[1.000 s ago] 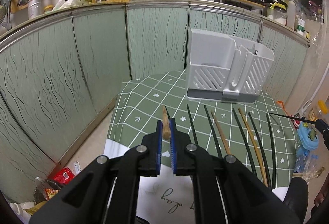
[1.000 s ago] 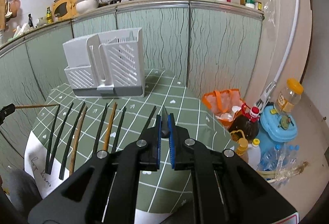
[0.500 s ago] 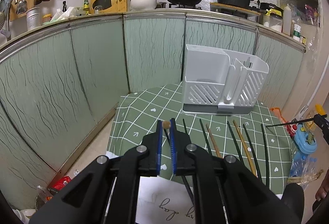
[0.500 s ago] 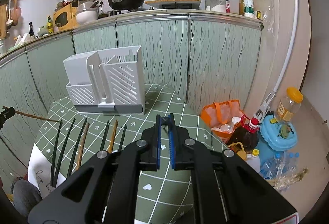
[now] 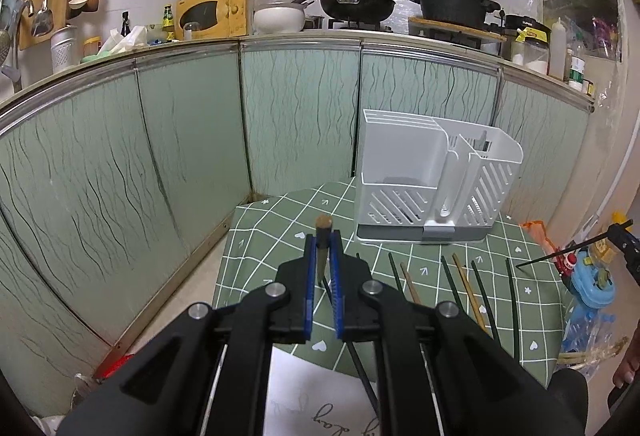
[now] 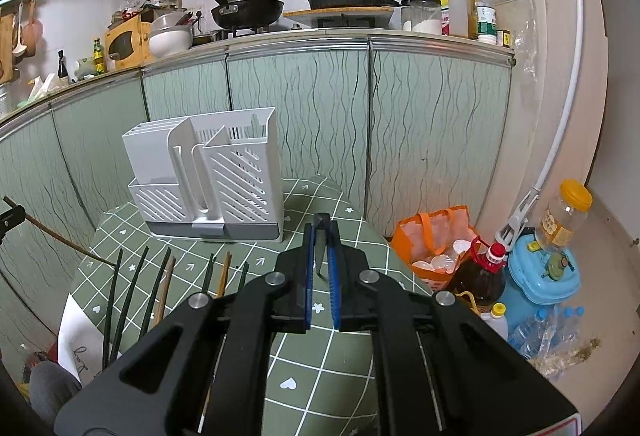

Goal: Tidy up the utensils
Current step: 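Lift both held chopsticks and carry them toward the white utensil holder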

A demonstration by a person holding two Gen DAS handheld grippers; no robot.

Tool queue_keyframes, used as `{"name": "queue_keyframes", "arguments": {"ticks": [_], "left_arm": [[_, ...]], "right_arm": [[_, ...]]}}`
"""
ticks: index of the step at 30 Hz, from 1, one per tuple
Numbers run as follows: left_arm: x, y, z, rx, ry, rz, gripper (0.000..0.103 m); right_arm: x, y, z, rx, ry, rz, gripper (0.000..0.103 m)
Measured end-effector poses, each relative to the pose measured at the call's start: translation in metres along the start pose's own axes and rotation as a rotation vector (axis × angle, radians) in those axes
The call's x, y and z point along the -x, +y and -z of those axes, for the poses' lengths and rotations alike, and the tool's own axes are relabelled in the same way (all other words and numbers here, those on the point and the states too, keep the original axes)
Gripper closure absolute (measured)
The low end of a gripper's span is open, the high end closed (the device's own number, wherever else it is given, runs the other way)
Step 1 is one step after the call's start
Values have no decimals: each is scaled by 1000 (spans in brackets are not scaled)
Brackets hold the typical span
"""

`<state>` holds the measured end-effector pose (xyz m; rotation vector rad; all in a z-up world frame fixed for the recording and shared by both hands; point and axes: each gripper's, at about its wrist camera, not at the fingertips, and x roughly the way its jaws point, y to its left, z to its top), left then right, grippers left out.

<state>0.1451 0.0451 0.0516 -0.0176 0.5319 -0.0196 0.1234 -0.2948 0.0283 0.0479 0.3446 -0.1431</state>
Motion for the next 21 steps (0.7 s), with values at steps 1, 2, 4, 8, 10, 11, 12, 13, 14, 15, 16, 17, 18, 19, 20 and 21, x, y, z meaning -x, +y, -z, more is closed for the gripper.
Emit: {"name": "queue_keyframes", "arguments": {"ticks": [1,2,4,8,10,11,12,13,14,15,16,17,18,19,20,21], "left_arm": [[0,0,-1,-1,-1,1,95],[0,0,-2,-3,-3,3,95],[0,-1,-4,-6,-5,6,95],[1,1,-9,-10,-10,17,95],[3,1,-14,-11,-14,25,95],[3,1,-16,-14,-16,27,95],[4,2,-20,-17,-16,32,95],[4,3,-21,-17,-15,37,95],[4,3,-25,-17,-12,46,95],[4,3,-26,-21,-10,48,95],[4,3,-30,-28,-8,49,95],[4,2,-31,-31,-7,52,95],[4,2,-33,-33,-4,58,95],[4,1,-37,-37,2,68,95],[4,0,-38,-40,6,74,95],[4,-1,-41,-45,10,83,95]], "right_arm": [[-1,1,-1,2,-2,-2,97],[-1,0,-3,3,-5,-4,97],[-1,1,-6,4,-13,-7,97],[-3,-2,-18,7,-24,-15,97],[-3,-3,-23,11,-27,-20,97],[-2,-3,-26,16,-31,-20,97],[-2,-3,-29,20,-31,-21,97],[-2,-2,-31,22,-31,-23,97],[-3,-2,-34,24,-29,-26,97],[-3,-2,-36,26,-26,-28,97],[-3,-2,-38,28,-24,-29,97],[-3,-1,-41,29,-22,-32,97],[-3,-1,-42,31,-20,-33,97],[-3,0,-44,34,-18,-35,97],[-3,1,-47,37,-14,-40,97],[-3,1,-49,37,-9,-47,97]]}}
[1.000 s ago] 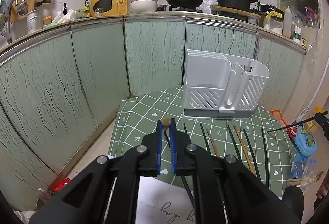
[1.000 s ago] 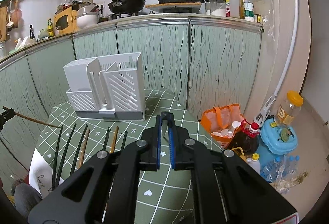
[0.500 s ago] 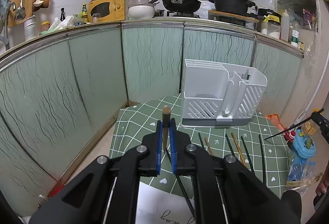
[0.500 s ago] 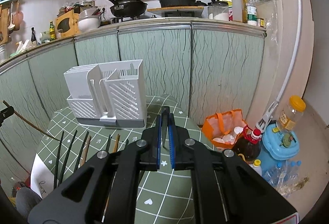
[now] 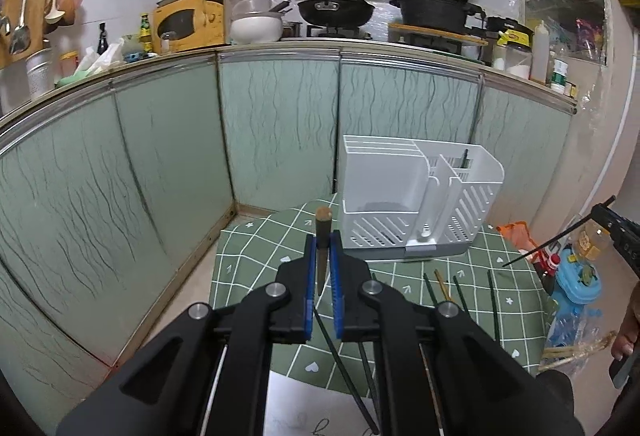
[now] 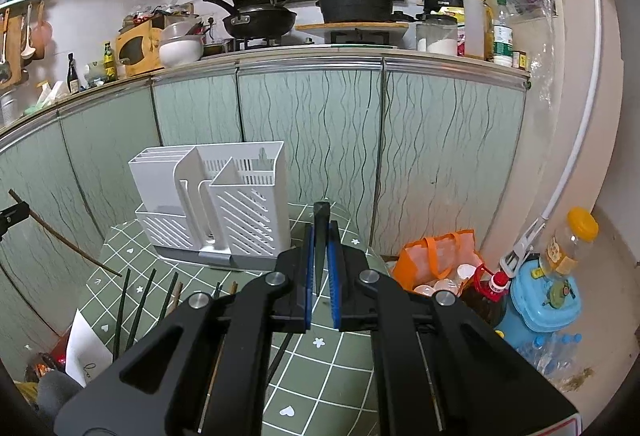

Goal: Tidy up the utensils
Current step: 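Lift both held chopsticks and carry them toward the white utensil holder, then lower the wooden chopstick into the holder with the left tool while the right tool inserts the black one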

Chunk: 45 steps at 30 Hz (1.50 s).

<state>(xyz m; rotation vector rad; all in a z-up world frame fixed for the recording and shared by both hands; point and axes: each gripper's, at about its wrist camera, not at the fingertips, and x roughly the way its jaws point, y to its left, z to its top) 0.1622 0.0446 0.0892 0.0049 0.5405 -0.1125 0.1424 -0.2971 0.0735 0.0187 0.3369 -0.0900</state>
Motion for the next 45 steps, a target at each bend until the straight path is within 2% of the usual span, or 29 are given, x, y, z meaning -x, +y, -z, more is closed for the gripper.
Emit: {"name": "queue_keyframes", "arguments": {"ticks": [6,8,23,28,30,38,45], "left_arm": [[0,-10,-15,-25,6,52,95],[0,-14,-22,-22,14,97,95],[-4,-53,-82,-123,48,289,95],[-9,-59,-104,-162,49,310,95],[-11,-60,-114,-164,54,343,95],[-13,-74,-150,-232,34,398,95],[-34,-98,-180,-260,46,467,95]], "right_arm": [[2,8,-17,18,29,-51,97],[4,9,-26,26,44,-71,97],[9,12,-94,80,93,-198,97],[9,14,-116,102,102,-254,97],[10,14,-126,111,102,-273,97],[7,8,-169,133,86,-306,97],[-16,10,-196,156,96,-332,97]]}}
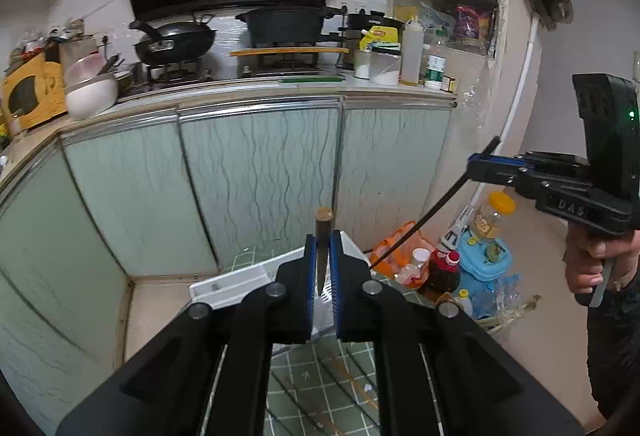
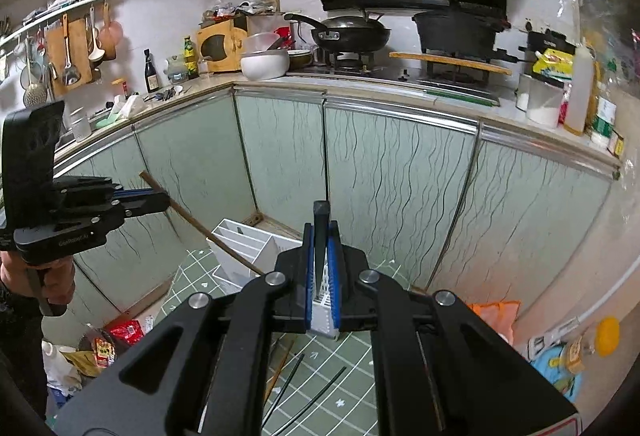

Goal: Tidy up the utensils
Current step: 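Lower the wooden chopstick into the holder with the left tool while the right tool inserts the black one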

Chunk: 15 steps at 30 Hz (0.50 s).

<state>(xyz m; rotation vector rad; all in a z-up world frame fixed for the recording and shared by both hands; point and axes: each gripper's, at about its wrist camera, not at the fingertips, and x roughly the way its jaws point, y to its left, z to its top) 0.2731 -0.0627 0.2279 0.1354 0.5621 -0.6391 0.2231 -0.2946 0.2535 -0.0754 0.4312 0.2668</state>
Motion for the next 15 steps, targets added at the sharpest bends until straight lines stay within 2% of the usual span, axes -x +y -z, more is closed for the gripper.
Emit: {"name": "queue_keyframes", "arguments": {"ticks": [6,15], "left_arm": [[-36,-4,-10,-15,39,19,95],[-94,-1,7,-23,90,6,95]], "right_arm": [[-34,-10,-3,1,35,-17,97],[-94,-29,28,-13,93,-39,97]]}}
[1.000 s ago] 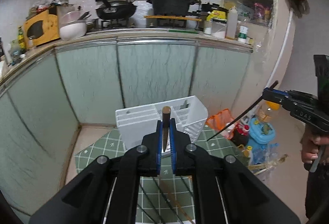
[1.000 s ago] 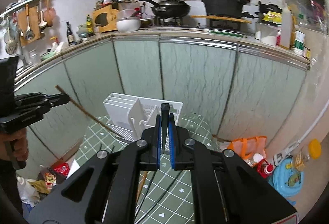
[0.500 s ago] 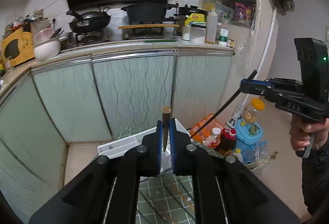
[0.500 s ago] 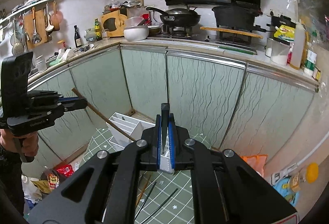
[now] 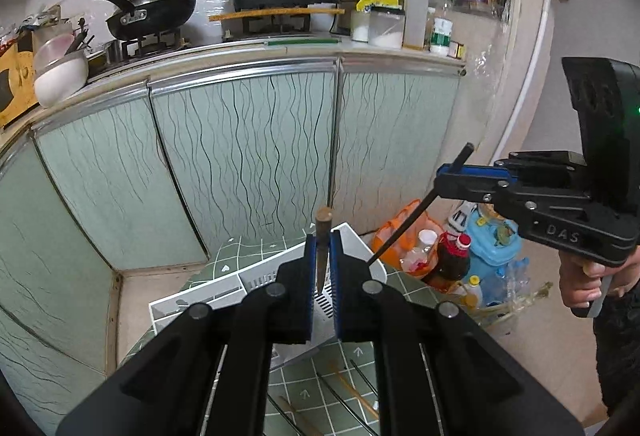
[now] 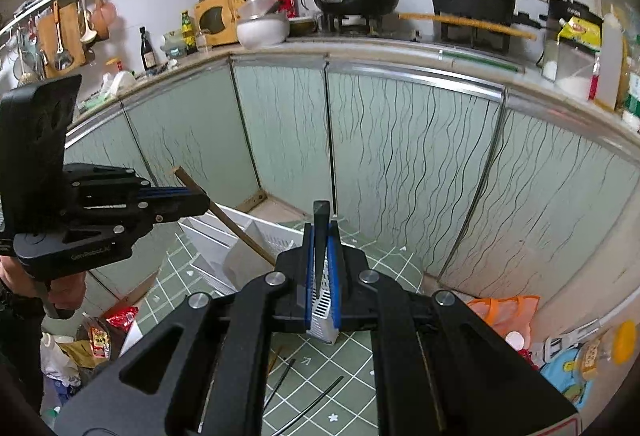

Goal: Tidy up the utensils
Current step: 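Lower the wooden chopstick into the holder with the left tool while the right tool inserts the black one, then open both tools and pull them back from the holder toward the chopsticks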

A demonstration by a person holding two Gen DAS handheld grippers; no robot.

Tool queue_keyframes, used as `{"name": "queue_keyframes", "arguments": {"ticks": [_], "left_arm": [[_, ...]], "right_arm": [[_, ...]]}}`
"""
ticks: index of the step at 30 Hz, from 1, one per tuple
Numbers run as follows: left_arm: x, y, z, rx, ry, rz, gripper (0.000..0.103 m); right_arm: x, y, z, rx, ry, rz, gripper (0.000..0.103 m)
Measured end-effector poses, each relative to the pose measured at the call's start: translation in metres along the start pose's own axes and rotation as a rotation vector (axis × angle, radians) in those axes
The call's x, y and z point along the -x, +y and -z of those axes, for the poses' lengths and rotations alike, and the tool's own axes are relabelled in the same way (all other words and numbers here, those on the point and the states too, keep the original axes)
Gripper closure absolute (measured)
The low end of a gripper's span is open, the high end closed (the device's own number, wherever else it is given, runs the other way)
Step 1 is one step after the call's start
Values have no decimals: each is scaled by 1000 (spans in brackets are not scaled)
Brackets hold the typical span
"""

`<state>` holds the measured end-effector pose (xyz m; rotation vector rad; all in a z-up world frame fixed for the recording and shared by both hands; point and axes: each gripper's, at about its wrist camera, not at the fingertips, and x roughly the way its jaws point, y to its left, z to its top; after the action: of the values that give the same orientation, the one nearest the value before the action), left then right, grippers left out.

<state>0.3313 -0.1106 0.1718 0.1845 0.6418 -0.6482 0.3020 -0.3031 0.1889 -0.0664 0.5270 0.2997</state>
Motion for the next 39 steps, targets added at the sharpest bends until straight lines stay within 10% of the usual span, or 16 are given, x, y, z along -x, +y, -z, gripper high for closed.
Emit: {"name": "queue_keyframes", "arguments": {"ticks": [25,28,30,39], "left_arm": [[-40,-4,23,-27,45,-17,92],[-36,-2,23,-19,35,-37,60],[-27,-1,25,-20,-18,-63,13],[0,3,29,-3,-79,-158,4]], "right_arm": [[-43,-8,29,-6,61,-54,87],[-37,-13,28,-26,42,-71,66],[-31,-13,28,-27,30,-73,52],[2,-14,27,-24,-53,-49,8]]}}
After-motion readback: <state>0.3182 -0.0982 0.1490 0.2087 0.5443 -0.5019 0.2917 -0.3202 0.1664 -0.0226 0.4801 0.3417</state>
